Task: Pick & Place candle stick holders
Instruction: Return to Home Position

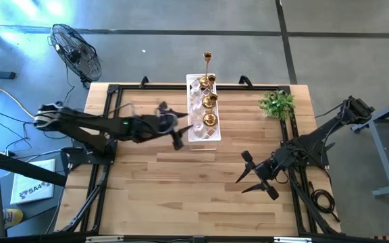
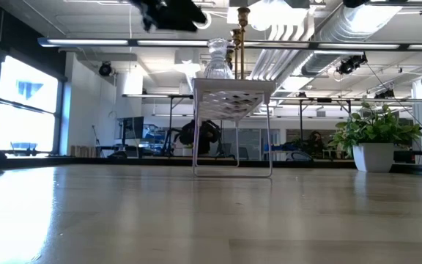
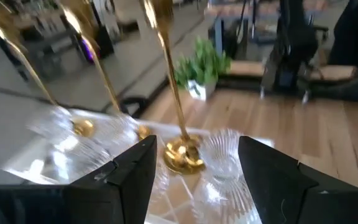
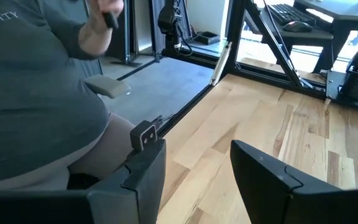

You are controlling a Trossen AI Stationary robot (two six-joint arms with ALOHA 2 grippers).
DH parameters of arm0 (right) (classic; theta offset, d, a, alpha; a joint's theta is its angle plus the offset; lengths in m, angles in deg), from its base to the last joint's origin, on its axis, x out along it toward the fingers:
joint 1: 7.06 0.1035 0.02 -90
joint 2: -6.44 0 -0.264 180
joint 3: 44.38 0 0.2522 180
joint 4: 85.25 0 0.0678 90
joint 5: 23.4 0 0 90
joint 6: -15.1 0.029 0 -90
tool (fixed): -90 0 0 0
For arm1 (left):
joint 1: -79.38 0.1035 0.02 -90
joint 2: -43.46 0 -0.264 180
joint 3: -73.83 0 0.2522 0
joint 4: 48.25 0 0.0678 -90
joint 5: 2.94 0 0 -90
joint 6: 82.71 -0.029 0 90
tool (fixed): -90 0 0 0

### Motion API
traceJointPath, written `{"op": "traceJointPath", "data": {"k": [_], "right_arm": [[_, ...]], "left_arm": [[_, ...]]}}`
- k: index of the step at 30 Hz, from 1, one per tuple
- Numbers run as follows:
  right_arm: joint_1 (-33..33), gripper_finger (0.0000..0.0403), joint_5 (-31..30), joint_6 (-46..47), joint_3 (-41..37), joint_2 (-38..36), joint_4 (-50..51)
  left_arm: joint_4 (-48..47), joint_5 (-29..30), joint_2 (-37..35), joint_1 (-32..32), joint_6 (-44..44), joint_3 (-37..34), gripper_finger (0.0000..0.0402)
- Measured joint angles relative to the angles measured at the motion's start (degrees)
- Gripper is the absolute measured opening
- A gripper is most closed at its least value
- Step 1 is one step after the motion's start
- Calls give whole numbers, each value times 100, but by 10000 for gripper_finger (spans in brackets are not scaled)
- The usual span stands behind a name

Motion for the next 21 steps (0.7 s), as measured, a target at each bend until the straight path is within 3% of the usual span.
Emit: {"op": "traceJointPath", "data": {"k": [4,11,16,21], "right_arm": [[0,175,-343,-46,0,-7,-8],[-16,175,-1652,-165,0,-13,-283],[-88,175,-1999,-776,0,-19,-832],[-99,175,-2823,-1274,16,-212,-1441]], "left_arm": [[-311,196,-789,-218,-117,9,219],[-1520,465,-1692,-288,225,7,219],[-2482,1163,-2073,-288,76,4,218],[-2414,1310,-2441,-287,-1267,0,187]]}}
